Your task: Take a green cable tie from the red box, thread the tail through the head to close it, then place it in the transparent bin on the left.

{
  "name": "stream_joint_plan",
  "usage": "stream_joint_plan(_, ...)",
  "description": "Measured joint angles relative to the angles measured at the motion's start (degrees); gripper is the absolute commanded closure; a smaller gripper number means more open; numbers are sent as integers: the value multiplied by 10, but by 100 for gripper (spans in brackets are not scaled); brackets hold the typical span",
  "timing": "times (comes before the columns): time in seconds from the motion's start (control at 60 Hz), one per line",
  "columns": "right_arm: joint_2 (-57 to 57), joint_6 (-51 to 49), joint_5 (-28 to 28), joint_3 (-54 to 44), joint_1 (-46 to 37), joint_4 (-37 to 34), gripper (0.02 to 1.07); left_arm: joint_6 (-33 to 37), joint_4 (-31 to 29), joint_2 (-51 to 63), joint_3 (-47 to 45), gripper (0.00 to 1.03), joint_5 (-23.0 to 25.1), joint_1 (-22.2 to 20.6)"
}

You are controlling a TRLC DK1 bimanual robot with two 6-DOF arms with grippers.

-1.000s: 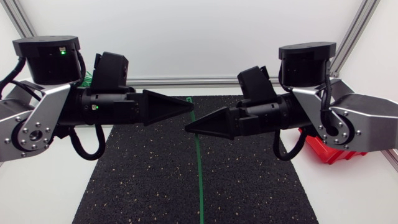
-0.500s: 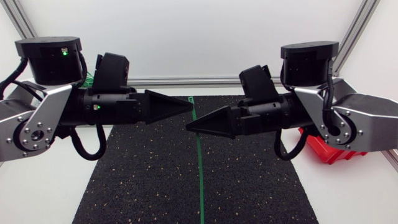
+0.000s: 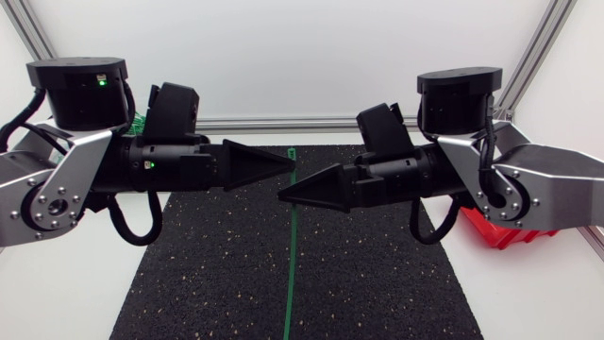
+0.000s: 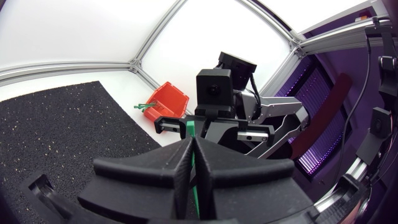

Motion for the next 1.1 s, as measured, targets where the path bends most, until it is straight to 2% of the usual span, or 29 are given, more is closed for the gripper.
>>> stream_joint_plan(0.183, 0, 0, 2, 0, 2, 2, 100, 0, 0, 0, 0, 99, 0, 0)
stream_joint_plan(0.25, 0, 0, 2, 0, 1, 1, 87, 0, -5, 0, 0, 99, 0, 2)
stream_joint_plan(0.367, -1, -3, -3, 0, -4, -1, 71, 0, -16, 0, 1, 99, 5, 14)
stream_joint_plan(0.5, -5, -39, -25, 1, -20, -46, 69, 0, -36, 0, 8, 99, 18, 40)
stream_joint_plan(0.55, -6, -70, -26, 1, -22, -82, 53, 0, -44, 0, 12, 99, 25, 51)
stream_joint_plan(0.617, -5, -127, -23, 8, -22, -146, 41, 0, -50, 0, 17, 99, 31, 66)
stream_joint_plan(0.633, -5, -141, -21, 10, -22, -159, 30, 0, -50, 0, 17, 99, 32, 70)
stream_joint_plan(0.65, -5, -156, -20, 12, -22, -172, 13, 0, -50, 0, 18, 99, 33, 74)
stream_joint_plan(0.667, -5, -170, -20, 13, -22, -182, 3, 0, -50, 0, 19, 99, 35, 77)
stream_joint_plan(0.75, -5, -237, -17, 29, -21, -222, 6, 0, -52, 0, 20, 99, 38, 95)
stream_joint_plan(0.867, 8, -330, 7, 75, -21, -333, 6, 0, -52, 0, 20, 99, 38, 115)
stream_joint_plan(0.95, 27, -400, 16, 107, -25, -385, 6, 0, -52, 0, 20, 100, 38, 126)
stream_joint_plan(1.1, 49, -497, 145, 127, -38, -393, 6, 0, -52, 0, 20, 100, 40, 141)
